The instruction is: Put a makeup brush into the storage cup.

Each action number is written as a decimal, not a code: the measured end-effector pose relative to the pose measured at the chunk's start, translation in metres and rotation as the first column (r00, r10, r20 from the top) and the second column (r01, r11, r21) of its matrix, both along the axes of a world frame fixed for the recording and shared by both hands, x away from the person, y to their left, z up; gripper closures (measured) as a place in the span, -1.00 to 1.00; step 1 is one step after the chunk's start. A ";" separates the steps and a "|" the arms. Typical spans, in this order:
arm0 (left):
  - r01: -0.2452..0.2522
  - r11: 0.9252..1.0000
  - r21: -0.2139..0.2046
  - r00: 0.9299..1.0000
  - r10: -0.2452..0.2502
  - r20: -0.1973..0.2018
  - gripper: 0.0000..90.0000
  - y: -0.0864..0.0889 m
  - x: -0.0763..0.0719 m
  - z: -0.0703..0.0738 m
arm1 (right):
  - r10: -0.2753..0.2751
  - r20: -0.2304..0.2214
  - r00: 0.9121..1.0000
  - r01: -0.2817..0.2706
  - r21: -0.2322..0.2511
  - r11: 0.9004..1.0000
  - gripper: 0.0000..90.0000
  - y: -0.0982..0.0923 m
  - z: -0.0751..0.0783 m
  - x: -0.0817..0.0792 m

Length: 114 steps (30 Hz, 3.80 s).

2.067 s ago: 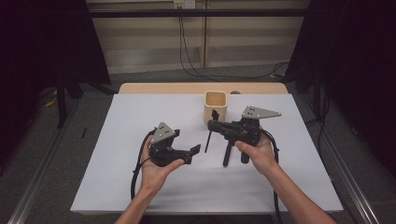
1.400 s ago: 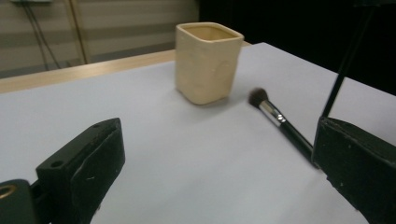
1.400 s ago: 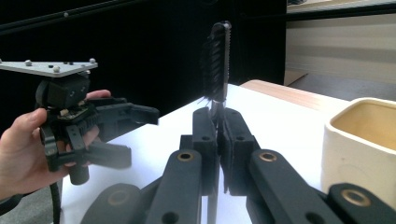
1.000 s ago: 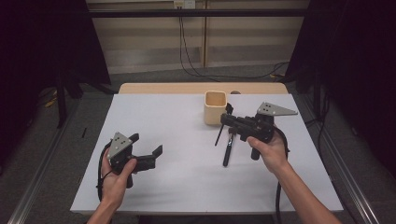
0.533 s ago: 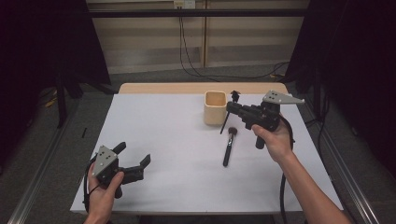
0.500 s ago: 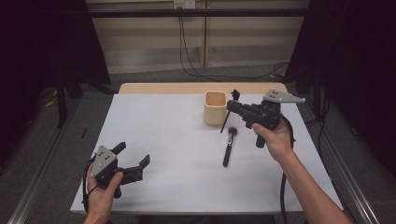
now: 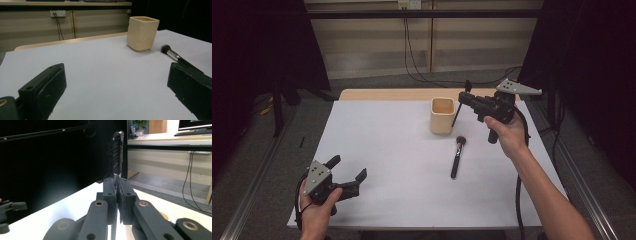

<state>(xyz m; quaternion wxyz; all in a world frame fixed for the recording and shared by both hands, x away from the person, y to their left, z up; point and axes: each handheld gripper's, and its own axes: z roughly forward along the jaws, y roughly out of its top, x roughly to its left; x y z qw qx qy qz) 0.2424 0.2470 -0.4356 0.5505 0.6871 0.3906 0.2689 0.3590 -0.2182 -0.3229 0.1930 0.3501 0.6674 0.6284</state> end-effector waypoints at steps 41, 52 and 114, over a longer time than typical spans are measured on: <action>0.007 0.999 0.038 1.000 -0.007 0.007 -0.94 -0.003 -0.004 0.002 | -0.124 0.001 0.992 0.124 -0.075 0.989 0.90 0.025 -0.008 0.082; -0.005 0.999 0.039 1.000 0.005 -0.009 -0.94 0.001 -0.005 0.002 | -0.121 -0.019 0.993 0.118 -0.112 0.987 0.90 0.026 -0.023 0.083; 0.007 0.996 0.086 0.999 -0.004 -0.036 -0.91 0.002 -0.002 0.001 | -0.197 -0.183 0.963 0.176 -0.121 0.977 -0.11 0.017 -0.088 0.083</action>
